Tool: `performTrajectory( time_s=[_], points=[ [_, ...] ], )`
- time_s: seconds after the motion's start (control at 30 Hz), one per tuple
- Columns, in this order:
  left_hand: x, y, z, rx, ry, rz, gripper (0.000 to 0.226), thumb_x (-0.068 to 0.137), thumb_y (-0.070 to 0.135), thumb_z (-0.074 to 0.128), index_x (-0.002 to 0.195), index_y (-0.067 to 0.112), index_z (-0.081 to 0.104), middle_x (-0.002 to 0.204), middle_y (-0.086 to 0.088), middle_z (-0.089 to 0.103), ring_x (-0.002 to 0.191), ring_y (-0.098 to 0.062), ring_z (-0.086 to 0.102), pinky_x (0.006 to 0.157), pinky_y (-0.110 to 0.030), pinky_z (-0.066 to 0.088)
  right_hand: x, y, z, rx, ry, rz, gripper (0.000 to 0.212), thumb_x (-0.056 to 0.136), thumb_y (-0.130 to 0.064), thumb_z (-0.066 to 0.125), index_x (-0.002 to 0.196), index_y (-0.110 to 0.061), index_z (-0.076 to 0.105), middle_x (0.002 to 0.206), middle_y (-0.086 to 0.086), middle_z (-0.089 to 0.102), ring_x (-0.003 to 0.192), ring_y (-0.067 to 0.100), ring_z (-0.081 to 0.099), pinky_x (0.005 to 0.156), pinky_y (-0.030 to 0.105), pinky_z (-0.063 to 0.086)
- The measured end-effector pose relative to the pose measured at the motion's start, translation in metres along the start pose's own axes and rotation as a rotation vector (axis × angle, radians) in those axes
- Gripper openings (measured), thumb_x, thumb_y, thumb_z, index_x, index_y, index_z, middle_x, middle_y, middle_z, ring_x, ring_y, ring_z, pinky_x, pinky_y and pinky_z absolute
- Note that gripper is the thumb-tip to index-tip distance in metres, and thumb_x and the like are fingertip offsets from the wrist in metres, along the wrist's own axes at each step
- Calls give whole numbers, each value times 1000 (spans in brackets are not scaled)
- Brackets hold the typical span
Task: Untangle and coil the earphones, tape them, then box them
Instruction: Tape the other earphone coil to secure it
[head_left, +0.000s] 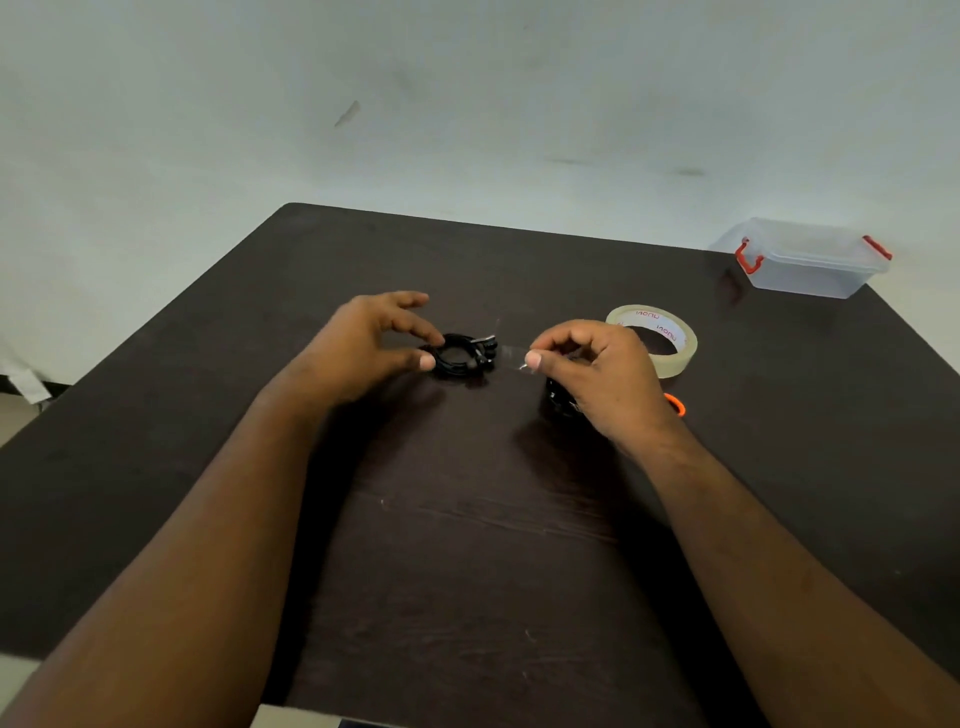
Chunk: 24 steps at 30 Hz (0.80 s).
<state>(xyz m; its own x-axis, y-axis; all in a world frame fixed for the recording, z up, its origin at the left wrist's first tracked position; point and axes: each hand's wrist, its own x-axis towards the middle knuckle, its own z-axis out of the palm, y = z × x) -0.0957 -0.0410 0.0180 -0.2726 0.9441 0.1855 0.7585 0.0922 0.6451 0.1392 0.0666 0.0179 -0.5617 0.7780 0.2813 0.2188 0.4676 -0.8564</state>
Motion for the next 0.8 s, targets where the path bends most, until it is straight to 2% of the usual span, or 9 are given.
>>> performTrajectory(
  time_s=[0.03,0.1,0.17,0.23,0.33,0.43,0.57,0.7,0.8],
  points=[
    [0,1,3,3,-3,-6,21,79,18,79,98,28,76,141,2,52,130,-11,46,109,-28,29,2,-1,1,52,13,16,12,79,-16,78,79,-26,72,76,-5,70,69,6,61,66,21,50],
    [2,4,14,-54,119,-50,13,85,24,74,98,21,77,126,3,63,119,-10,56,105,-26,37,7,-4,3,127,35,35,16,79,-14,78,87,-25,70,75,-3,72,71,9,65,67,20,49],
    [4,9,26,-109,266,-136,16,90,28,67,97,17,76,101,5,71,96,-8,65,90,-24,49,14,-8,6,156,77,32,19,80,-11,76,90,-25,69,72,-4,72,71,10,66,68,20,48],
    [8,13,36,-85,310,-188,18,91,30,66,100,18,76,90,7,72,84,-5,66,80,-21,51,20,-12,12,203,156,29,20,80,-8,75,87,-24,66,69,-5,70,69,10,64,68,21,48],
    [15,19,45,-65,311,-196,19,90,31,66,103,20,76,95,6,74,87,-5,66,87,-26,53,23,-18,29,348,309,63,18,78,-4,75,84,-18,65,68,-1,67,65,9,62,66,23,49],
    [25,17,49,31,276,-218,21,90,31,65,104,21,76,97,3,75,92,-13,67,88,-31,53,18,-19,46,485,366,116,16,79,-3,74,89,-12,68,68,-1,68,63,7,62,65,22,50],
    [29,11,53,188,231,-218,15,88,25,67,98,27,77,88,2,75,88,-20,67,80,-34,54,13,-17,52,344,346,21,18,81,-8,72,95,-18,69,72,-2,70,67,7,65,64,18,48],
    [30,18,52,202,253,-251,8,85,21,71,81,17,76,77,1,70,79,-19,65,71,-33,54,8,-18,55,323,336,5,16,80,-8,73,88,-19,66,70,-2,69,65,8,64,63,21,48],
    [31,24,54,250,280,-235,33,87,12,65,57,18,53,70,2,55,73,-21,59,59,-31,41,3,-17,59,341,305,14,19,77,-6,75,77,-19,60,65,-2,64,57,6,57,58,23,46]
  ],
)
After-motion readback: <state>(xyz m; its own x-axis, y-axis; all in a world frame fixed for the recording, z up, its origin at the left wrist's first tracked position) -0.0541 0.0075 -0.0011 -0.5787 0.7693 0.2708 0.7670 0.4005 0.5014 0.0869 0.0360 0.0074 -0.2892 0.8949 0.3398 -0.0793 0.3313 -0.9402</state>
